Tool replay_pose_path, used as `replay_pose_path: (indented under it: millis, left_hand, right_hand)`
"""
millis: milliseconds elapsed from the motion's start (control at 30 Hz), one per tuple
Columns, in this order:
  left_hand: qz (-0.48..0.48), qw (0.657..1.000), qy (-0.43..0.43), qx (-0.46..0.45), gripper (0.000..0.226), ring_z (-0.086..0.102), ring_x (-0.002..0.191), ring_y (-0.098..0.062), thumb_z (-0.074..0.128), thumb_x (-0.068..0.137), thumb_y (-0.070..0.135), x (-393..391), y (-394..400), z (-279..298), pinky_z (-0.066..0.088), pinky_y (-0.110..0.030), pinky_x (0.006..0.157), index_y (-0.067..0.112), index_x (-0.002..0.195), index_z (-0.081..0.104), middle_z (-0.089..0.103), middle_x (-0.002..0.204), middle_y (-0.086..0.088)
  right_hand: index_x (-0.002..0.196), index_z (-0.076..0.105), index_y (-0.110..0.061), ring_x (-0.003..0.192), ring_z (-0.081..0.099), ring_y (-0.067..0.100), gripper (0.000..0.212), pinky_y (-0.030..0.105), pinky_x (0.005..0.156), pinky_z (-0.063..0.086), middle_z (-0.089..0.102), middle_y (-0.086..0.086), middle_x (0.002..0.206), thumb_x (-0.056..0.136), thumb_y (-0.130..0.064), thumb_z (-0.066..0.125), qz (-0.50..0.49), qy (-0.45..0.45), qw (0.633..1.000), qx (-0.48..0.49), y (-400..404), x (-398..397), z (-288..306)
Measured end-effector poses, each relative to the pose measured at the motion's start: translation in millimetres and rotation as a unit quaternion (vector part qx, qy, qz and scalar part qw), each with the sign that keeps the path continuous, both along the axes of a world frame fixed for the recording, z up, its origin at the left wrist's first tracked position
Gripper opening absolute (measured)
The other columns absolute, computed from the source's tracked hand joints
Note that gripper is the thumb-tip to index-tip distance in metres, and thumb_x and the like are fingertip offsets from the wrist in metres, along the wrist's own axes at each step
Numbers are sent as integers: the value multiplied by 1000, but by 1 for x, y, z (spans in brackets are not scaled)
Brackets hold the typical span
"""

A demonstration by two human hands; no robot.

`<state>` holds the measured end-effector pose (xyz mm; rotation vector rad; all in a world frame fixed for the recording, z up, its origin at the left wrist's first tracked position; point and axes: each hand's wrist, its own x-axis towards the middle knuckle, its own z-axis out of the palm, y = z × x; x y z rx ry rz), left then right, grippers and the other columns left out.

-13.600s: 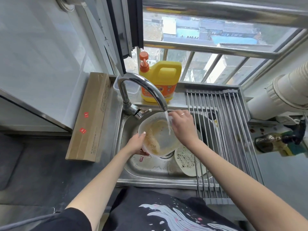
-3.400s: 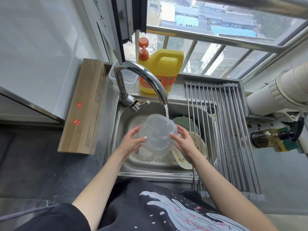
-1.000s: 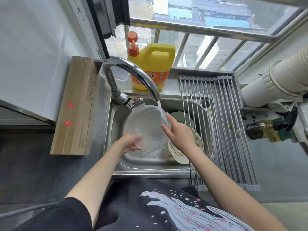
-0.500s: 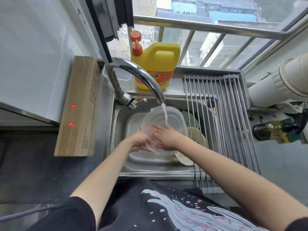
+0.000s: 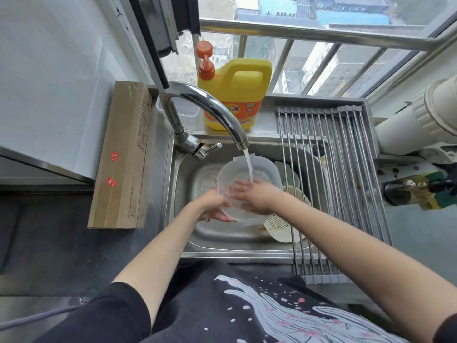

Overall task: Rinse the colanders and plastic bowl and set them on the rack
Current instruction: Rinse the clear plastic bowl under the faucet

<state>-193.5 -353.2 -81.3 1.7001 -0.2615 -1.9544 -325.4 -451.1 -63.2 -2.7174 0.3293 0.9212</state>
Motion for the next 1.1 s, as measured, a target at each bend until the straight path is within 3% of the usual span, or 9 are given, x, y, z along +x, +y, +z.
replay_pose_path:
  millis: [200,267,467,600,700,800,900,1033,1100]
  left_hand:
    - [-44,996,-1,79,43,72,59,-27,41,93,-5,-4,1,-2,57,-24,48,-6,135,30,55,119,-24]
    - [-45,994,-42,93,44,68,47,-22,37,97,5,-1,-5,-2,54,-24,46,0,139,23,56,103,-21]
    - [4,985,-155,70,44,60,33,-24,28,99,8,-7,-28,7,52,-27,35,1,143,25,32,143,-25]
    - [30,973,-227,35,40,68,85,-42,42,90,12,-9,-33,-7,59,-47,71,7,129,45,56,127,-20]
    - [70,971,-228,-31,38,63,96,-38,46,83,14,-14,-35,-9,58,-49,74,20,121,51,61,115,-12]
    - [120,979,-131,-98,48,61,105,-40,50,83,-1,-31,-31,0,57,-41,76,18,127,52,63,119,-16]
    - [190,978,-3,-84,36,67,76,-35,47,88,-6,-36,-27,0,53,-27,46,6,120,55,66,100,-21]
    - [110,992,56,-11,37,55,56,-14,41,99,37,-27,-27,6,50,-22,41,13,123,55,60,80,-6]
    - [64,997,50,12,59,63,52,-16,40,96,51,-18,-26,6,53,-26,45,14,141,37,66,83,-10]
  right_hand:
    - [153,6,-29,148,-1,9,58,35,119,2,1,-12,160,102,-44,27,137,104,969,-177,-18,5,0]
    - [153,-1,-25,147,-6,9,61,36,119,-3,-5,-11,160,101,-52,17,107,170,957,-207,-11,5,-2]
    - [147,34,-26,149,0,19,53,59,114,-8,17,2,160,100,-49,26,-105,277,943,-149,-9,-4,-1]
    - [126,60,-19,137,37,23,64,56,116,-8,60,7,129,101,-51,10,-170,199,963,-67,7,-10,17]
    - [98,68,-11,109,60,23,69,46,118,10,70,10,101,102,-48,10,-203,56,978,6,29,-12,26]
    - [109,56,-12,93,65,29,50,36,83,43,70,10,98,98,-54,31,-244,-82,966,5,39,-16,32]
    - [129,47,-13,94,68,27,39,31,69,41,71,6,105,96,-35,48,-164,-106,973,-126,41,-15,39]
    - [52,66,-19,34,57,10,29,15,48,29,57,-5,38,36,-26,89,-68,-126,967,-211,47,-8,47]
    - [43,59,-22,32,52,11,31,15,47,31,52,-8,34,31,-23,89,-10,-153,965,-211,44,-10,47]
